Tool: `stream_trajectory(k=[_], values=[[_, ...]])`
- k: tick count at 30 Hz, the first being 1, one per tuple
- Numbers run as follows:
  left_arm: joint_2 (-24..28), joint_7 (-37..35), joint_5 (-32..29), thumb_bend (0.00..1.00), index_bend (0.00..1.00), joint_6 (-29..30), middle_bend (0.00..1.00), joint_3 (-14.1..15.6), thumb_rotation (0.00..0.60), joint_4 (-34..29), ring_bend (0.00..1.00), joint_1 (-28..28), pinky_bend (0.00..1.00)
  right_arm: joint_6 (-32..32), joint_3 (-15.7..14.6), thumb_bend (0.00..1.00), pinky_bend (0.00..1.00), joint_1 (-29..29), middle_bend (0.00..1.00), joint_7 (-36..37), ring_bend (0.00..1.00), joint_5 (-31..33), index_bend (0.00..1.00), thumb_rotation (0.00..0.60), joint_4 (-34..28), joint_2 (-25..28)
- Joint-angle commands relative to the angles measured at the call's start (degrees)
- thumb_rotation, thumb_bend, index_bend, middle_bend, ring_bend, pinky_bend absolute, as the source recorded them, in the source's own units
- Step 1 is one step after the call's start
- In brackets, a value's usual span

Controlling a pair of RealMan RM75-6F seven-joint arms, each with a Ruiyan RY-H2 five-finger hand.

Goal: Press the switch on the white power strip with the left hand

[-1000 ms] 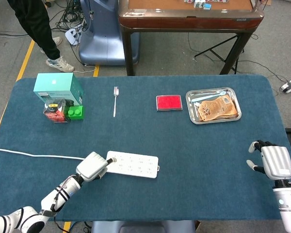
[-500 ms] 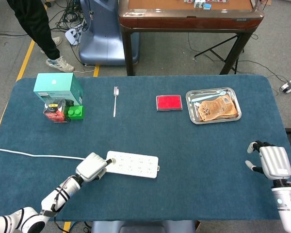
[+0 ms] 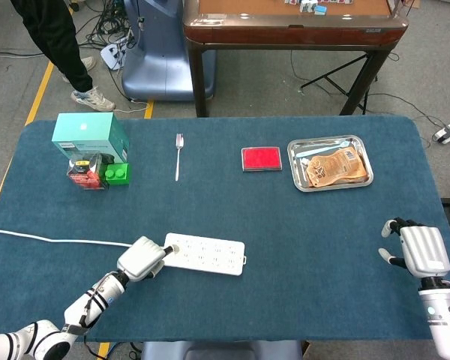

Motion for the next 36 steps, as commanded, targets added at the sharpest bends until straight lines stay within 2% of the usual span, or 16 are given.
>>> stream_trajectory(k=[1,6,14,24,36], values=[[-0.1,0.3,-0.3,0.59,0.32,-0.1,1.0,0.1,0.6,-0.1,0.99,-0.1,1.0,-0.1,0.0,0.13,0.6,0.0,0.49,0.0,0.49,0.0,0.53,0.6,0.0,0.0],[0.3,0.0,0.1,0.59,0.32,1.0,1.0,0.2,0.6,-0.7,0.99,0.3,1.0,-0.3,-0.1,0.13,0.6,0.1,0.49,0.2,0.49,0.1,0.53,0.6,0.4,-0.2],[4.3,-1.8,1.5,0.59,0.32,7.9,1.0,-1.1,0.6,-5.2,0.99,2.8,1.0,-0.1,0.0,0.13,0.6,0.2,0.49,1.0,0.49,-0.2,0.52,0.6,0.6,-0.1],[10.1,-3.9,-1.3,0.59,0.31,18.3,1.0,-2.2,0.6,-9.3,0.98,9.7,1.0,0.5,-0.2,0.13,0.6,0.0,0.49,2.4,0.49,-1.1,0.52,0.6,1.3,-0.2],[14.2,-5.3,-4.9,0.59,0.29,30.8,0.98,-3.3,0.6,-9.7,0.92,19.0,1.0,1.3,-0.5,0.13,0.6,-0.2,0.49,3.8,0.49,-2.6,0.53,0.6,1.8,-0.1]])
